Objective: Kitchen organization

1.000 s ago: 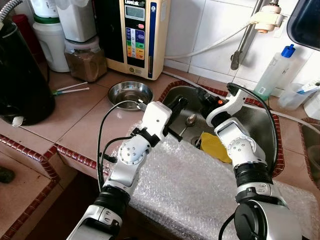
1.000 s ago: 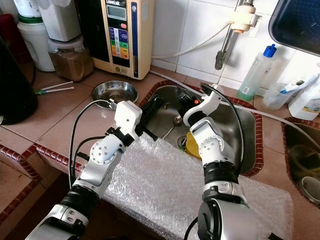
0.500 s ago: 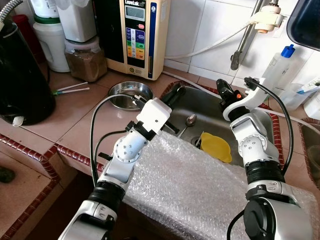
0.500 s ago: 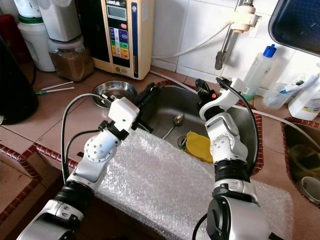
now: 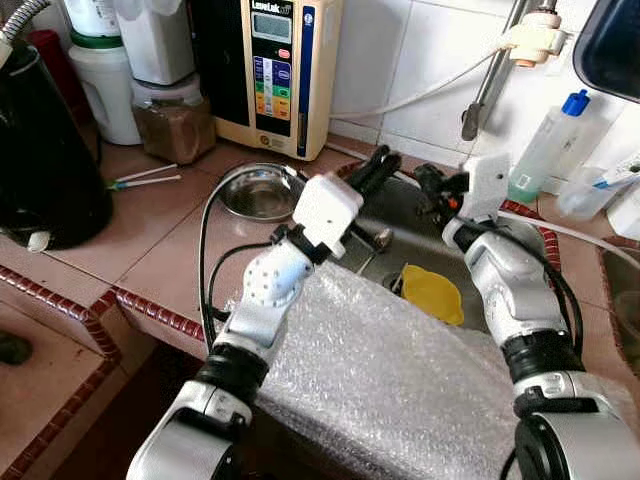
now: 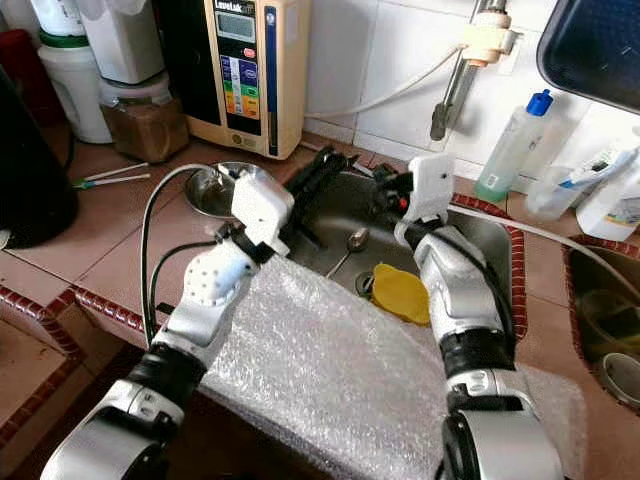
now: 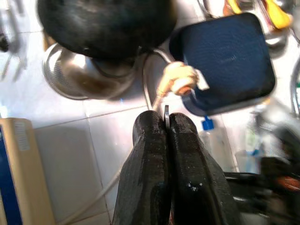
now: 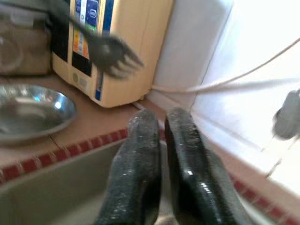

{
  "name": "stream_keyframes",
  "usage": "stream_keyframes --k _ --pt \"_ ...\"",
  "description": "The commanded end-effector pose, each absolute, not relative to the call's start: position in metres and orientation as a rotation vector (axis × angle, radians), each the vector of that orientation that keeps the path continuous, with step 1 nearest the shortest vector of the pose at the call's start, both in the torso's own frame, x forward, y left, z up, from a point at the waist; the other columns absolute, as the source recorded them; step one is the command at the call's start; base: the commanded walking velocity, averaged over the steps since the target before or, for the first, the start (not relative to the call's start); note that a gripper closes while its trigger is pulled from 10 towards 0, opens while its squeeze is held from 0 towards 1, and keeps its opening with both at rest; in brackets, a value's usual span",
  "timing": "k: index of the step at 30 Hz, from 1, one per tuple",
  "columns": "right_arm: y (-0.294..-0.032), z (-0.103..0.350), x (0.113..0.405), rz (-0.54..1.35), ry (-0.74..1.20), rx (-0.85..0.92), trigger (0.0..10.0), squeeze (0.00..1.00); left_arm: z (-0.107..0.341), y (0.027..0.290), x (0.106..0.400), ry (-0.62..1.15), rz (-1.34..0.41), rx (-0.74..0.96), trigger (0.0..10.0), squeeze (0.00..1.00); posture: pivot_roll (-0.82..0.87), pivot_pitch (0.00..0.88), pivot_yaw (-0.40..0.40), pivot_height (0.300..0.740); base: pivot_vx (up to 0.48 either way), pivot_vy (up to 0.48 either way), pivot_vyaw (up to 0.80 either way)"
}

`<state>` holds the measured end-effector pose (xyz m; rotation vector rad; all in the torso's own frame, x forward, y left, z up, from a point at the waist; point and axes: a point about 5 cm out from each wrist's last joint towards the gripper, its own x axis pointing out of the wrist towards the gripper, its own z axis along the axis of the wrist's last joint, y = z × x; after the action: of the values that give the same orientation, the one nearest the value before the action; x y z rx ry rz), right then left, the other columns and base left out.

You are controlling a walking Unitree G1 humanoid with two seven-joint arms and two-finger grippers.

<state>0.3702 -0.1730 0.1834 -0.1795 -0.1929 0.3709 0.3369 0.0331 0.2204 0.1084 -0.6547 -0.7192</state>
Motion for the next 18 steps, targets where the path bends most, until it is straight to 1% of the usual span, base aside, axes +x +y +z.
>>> stream_keyframes --k 1,2,3,4,5,7,8,9,11,13,18 --pt "-0.175 0.19 0.368 0.394 -0.232 -0.278 10.0 1.0 0.224 0.035 0.342 -0.631 -0.736 0.084 0.0 0.0 0.02 0.0 -0.034 0.74 0.0 0.0 0.0" --pt "-0.175 0.19 0.368 0.394 -0.232 -0.278 10.0 1.0 0.224 0.035 0.342 -0.631 -0.736 0.084 0.0 0.0 0.02 0.0 -0.034 0.74 0.0 0.0 0.0" --pt "-0.176 0.19 0.366 0.415 -0.239 -0.31 10.0 1.0 0.225 0.039 0.346 -0.615 -0.74 0.076 1.7 0.0 0.02 0.0 -0.032 0.74 0.0 0.0 0.0" --pt "-0.177 0.192 0.364 0.444 -0.247 -0.337 10.0 1.0 0.224 0.043 0.35 -0.583 -0.76 0.053 4.0 0.0 0.02 0.0 -0.03 0.74 0.0 0.0 0.0" --pt "-0.177 0.192 0.363 0.464 -0.252 -0.351 10.0 1.0 0.224 0.045 0.352 -0.562 -0.775 0.036 4.0 0.0 0.02 0.0 -0.029 0.74 0.0 0.0 0.0" --pt "-0.178 0.195 0.36 0.509 -0.256 -0.384 10.0 1.0 0.224 0.051 0.356 -0.544 -0.781 0.024 6.2 0.0 0.01 0.0 -0.02 0.74 0.0 0.0 0.0" --pt "-0.178 0.195 0.36 0.509 -0.256 -0.384 10.0 1.0 0.224 0.051 0.356 -0.544 -0.781 0.024 6.2 0.0 0.01 0.0 -0.02 0.74 0.0 0.0 0.0" --pt "-0.179 0.197 0.359 0.533 -0.253 -0.39 10.0 1.0 0.224 0.053 0.358 -0.532 -0.792 0.016 7.8 0.0 0.01 0.0 -0.018 0.74 0.0 0.0 0.0" --pt "-0.179 0.201 0.356 0.607 -0.236 -0.375 10.0 1.0 0.222 0.052 0.359 -0.477 -0.867 -0.021 10.0 0.0 0.01 0.0 -0.012 0.74 0.0 0.0 0.0" --pt "-0.179 0.202 0.355 0.651 -0.222 -0.38 10.0 1.0 0.219 0.049 0.357 -0.45 -0.933 -0.028 10.0 0.0 0.01 0.0 -0.01 0.74 0.0 0.0 0.0" --pt "-0.177 0.202 0.353 0.701 -0.211 -0.346 10.0 1.0 0.217 0.044 0.356 -0.432 -0.986 -0.036 10.0 0.0 0.01 0.0 -0.01 0.74 0.0 0.0 0.0"
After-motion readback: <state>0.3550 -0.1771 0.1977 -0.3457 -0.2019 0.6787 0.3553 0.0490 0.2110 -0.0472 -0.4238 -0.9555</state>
